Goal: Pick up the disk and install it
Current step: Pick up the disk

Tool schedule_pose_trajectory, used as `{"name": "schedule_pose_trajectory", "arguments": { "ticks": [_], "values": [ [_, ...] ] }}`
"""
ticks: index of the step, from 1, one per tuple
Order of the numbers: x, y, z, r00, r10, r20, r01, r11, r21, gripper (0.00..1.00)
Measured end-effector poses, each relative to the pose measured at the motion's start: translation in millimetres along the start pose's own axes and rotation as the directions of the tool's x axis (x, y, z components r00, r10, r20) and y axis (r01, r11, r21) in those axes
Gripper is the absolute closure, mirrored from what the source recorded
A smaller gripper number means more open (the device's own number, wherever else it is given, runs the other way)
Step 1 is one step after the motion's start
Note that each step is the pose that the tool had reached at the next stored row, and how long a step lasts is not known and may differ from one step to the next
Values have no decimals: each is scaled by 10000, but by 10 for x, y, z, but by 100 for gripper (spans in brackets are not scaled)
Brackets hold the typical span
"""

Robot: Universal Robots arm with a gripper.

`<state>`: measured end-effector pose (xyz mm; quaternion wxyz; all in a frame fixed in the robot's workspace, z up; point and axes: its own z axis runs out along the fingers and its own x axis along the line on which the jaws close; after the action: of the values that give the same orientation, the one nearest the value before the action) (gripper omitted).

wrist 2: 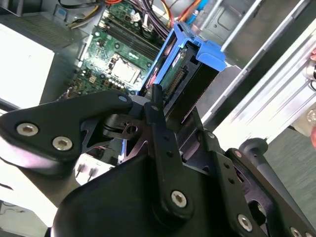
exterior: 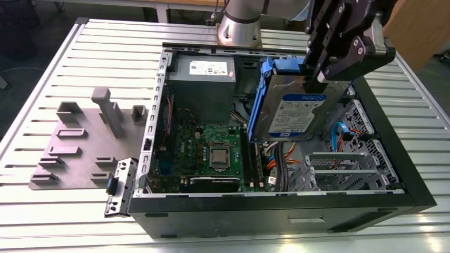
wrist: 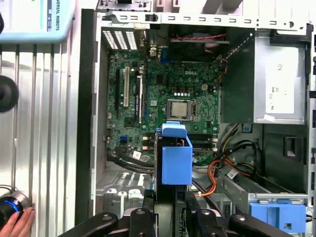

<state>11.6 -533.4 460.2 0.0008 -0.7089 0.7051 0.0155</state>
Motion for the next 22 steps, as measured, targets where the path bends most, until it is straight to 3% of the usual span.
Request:
{"name": "schedule_pose_trajectory", "arguments": {
  "ticks": [9,14,18,22],
  "values": [
    [213,1,13,10000,1,0,-1,10000,1,65],
    [216,-15,13,10000,-1,-1,1,10000,0,65],
    [216,-75,12,10000,0,-1,0,10000,-5,65],
    [217,-80,9,10000,2,-2,-2,10000,-6,65]
  ]
}}
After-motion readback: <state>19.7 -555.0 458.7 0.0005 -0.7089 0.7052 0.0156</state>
